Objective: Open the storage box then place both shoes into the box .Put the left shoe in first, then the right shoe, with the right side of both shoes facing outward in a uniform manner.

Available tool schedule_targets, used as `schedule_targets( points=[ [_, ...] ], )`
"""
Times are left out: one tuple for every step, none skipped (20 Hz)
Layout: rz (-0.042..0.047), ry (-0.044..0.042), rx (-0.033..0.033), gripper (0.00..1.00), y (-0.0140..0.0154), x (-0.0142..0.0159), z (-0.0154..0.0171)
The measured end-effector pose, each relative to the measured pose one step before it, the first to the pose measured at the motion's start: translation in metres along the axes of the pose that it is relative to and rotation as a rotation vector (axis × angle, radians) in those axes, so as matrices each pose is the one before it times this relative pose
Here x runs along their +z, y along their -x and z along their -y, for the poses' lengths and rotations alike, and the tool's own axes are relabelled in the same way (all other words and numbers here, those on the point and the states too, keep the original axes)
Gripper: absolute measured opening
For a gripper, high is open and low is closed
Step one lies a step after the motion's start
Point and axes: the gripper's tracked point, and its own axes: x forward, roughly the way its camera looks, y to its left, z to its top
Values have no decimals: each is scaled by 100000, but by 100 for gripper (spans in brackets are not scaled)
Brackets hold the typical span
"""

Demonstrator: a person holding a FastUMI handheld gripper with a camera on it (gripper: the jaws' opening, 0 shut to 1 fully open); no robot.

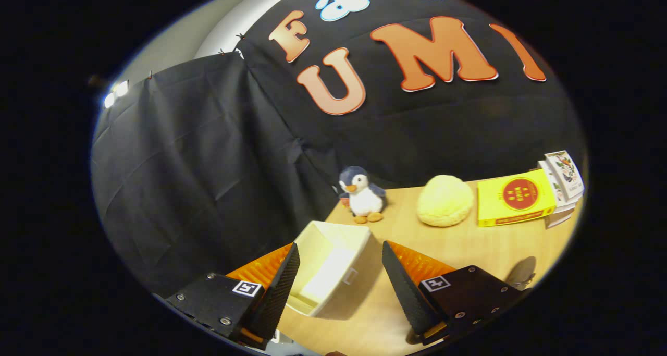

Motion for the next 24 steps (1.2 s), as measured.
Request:
schedule_targets(
  points=[
    [-382, 1568, -4008, 96, 957, -1163, 1988],
    [-1019, 1304, -4235, 96, 700, -1080, 1892],
    [-1789, 483, -3917, 96, 425, -1170, 1713],
    [-1496, -452, -3182, 97, 210, -1004, 1486],
    [-1764, -621, -3030, 97, 165, -1070, 1236],
    [-1634, -452, -3148, 97, 0, -1075, 1198],
    [-1729, 156, -3258, 97, -310, -1086, 1133],
    [-1948, 536, -3522, 97, -364, -1110, 1161],
    [-2259, 993, -3265, 98, -476, -1007, 1127],
    [-2521, 1215, -3258, 98, -552, -1134, 1049],
    [-2458, 1266, -2642, 98, -428, -1248, 768],
    [-2439, 647, -2122, 98, -478, -1334, 667],
    [-2826, 495, -1608, 98, -491, -1353, 404],
    [-2310, -24, -1122, 98, -698, -1297, 316],
    [-2465, -623, -1286, 98, -540, -1266, 272],
    [-2238, -896, -922, 98, -655, -1112, 174],
    [-2908, -824, -1307, 97, -798, -1068, 362],
    [-2625, -514, -607, 96, -590, -990, 151],
    [-2039, -268, -657, 96, -458, -655, 36],
    [-1368, -70, -526, 94, -573, -564, 74],
    [-1160, -260, -467, 92, -491, -368, 44],
    [-1128, -301, -360, 90, -547, -244, -91],
    [-734, -370, -1092, 85, -486, -93, 8],
    [-212, -306, -1101, 82, -408, 55, 30]
  ],
)
